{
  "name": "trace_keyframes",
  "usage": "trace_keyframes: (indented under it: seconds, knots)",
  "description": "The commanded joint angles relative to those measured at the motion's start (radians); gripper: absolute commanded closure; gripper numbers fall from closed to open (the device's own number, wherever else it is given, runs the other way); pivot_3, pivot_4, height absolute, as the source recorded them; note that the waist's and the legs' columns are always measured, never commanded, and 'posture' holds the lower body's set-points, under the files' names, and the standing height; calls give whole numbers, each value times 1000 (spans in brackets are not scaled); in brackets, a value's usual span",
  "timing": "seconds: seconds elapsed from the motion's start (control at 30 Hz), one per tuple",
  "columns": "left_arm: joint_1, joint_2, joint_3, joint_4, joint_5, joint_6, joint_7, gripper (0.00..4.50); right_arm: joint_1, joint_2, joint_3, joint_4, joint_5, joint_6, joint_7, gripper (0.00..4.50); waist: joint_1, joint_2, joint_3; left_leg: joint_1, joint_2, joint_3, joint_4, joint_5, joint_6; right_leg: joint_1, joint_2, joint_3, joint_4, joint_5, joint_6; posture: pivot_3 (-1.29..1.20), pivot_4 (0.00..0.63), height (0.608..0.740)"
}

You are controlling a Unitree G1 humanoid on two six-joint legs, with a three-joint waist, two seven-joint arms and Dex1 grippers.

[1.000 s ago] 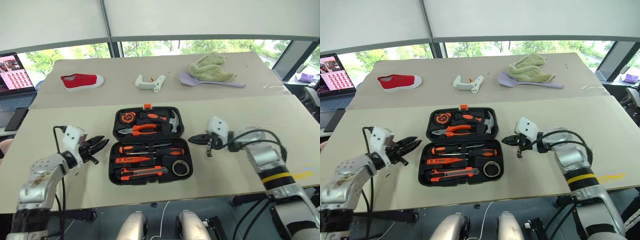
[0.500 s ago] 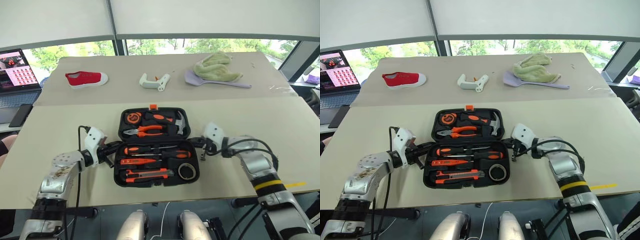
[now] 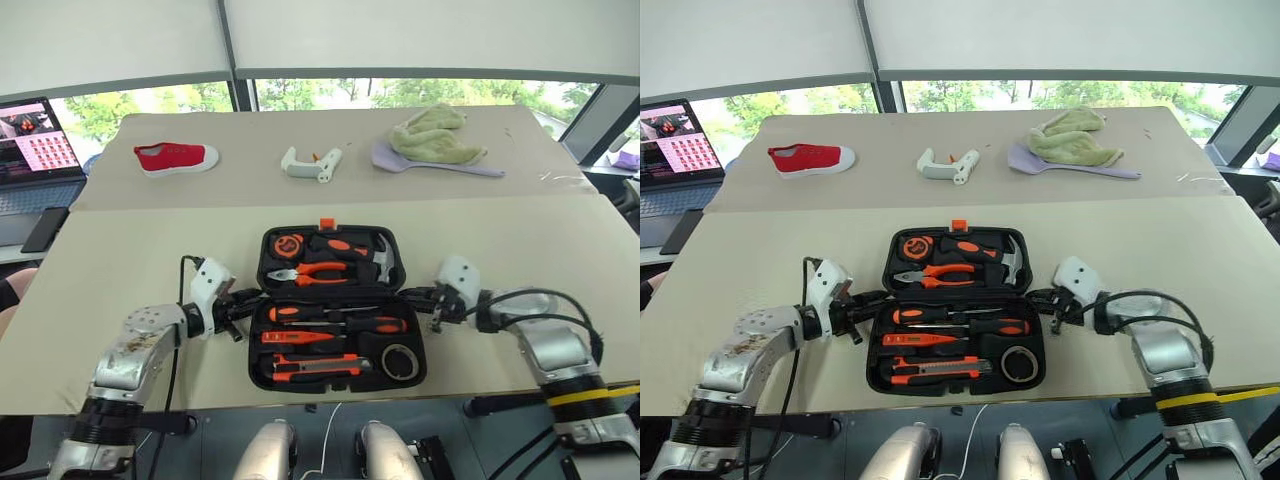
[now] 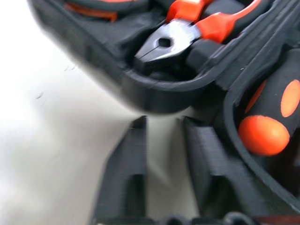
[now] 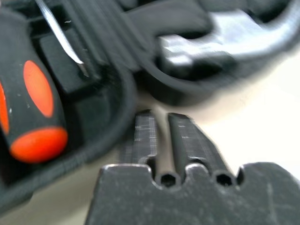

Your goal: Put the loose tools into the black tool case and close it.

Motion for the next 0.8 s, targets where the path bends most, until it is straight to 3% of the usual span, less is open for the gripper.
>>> trace_keyframes:
  seconds: [0.03,0.1,0.13,0.23,0.47,0.8]
  knots:
    - [-104,87,58,-20,-128,229,-57,1503,-92,-58,-52,-54,102,220,22,1947,-10,-1,0,0,1,0,0,0,0,0,1,0,0,0,0,0,150,740]
    - [-180,110,43,19,-130,285,-47,918,-157,-97,-17,-54,97,349,12,1410,-17,-1,0,1,1,0,0,0,0,1,2,-1,0,0,0,0,150,740]
    - [-238,96,42,59,-125,310,-18,462,-209,-126,45,-43,59,423,6,910,-17,0,0,1,1,0,0,0,0,1,2,-1,0,0,0,0,150,740]
    - [-397,31,55,171,-127,445,78,430,-359,-95,128,51,17,520,-33,27,-18,-1,1,1,0,0,1,1,0,0,2,-1,0,0,0,0,150,740]
    - [-499,-40,0,274,-81,511,171,430,-582,53,178,289,-2,636,-106,27,-26,-2,1,-5,-1,1,1,1,-1,-4,0,0,5,0,0,0,150,740]
    - [-491,-56,4,294,-88,536,187,430,-654,125,245,433,-51,632,-126,27,-21,-3,2,-10,-3,1,3,1,-1,-8,-2,-1,7,1,1,0,150,740]
